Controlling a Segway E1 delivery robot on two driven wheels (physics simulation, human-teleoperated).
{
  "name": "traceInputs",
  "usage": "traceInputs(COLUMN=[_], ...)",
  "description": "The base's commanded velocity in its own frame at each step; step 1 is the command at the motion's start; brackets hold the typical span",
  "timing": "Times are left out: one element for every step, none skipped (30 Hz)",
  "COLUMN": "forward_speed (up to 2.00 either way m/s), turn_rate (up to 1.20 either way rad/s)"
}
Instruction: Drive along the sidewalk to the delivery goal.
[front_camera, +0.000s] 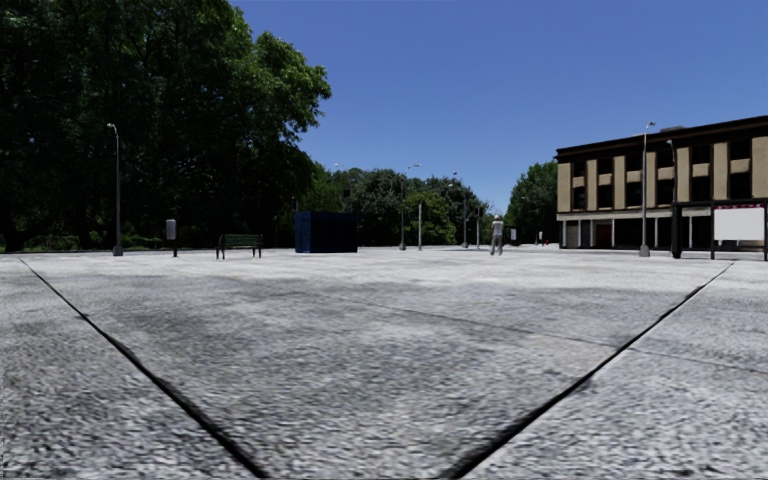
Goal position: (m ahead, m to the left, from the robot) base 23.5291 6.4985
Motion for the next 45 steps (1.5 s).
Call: traceInputs(forward_speed=[2.0, 2.0, 2.0, 2.0, 2.0, 2.0, 2.0, 2.0, 2.0, 2.0, 2.0, 2.0, 2.0, 2.0, 2.0, 2.0, 2.0, 2.0, 2.0, 2.0, 2.0, 2.0, 2.0, 2.0, 2.0, 2.0, 2.0, 2.0, 2.0, 2.0, 2.0, 2.0, 2.0, 2.0, 2.0, 2.0, 2.0, 2.0, 2.0, 2.0, 2.0, 2.0, 2.0, 2.0, 2.0], turn_rate=[0.0, 0.0, 0.0, 0.0, 0.0, 0.0, 0.0, 0.0, 0.0, 0.0, 0.0, 0.0, 0.0, 0.0, 0.0, 0.0, 0.0, 0.0, 0.0, 0.0, 0.0, 0.0, 0.0, 0.0, 0.0, 0.0, 0.0, 0.0, 0.0, 0.0, 0.0, 0.0, 0.0, 0.0, 0.0, 0.0, 0.0, 0.0, 0.0, 0.0, 0.0, 0.0, 0.0, 0.0, 0.0])
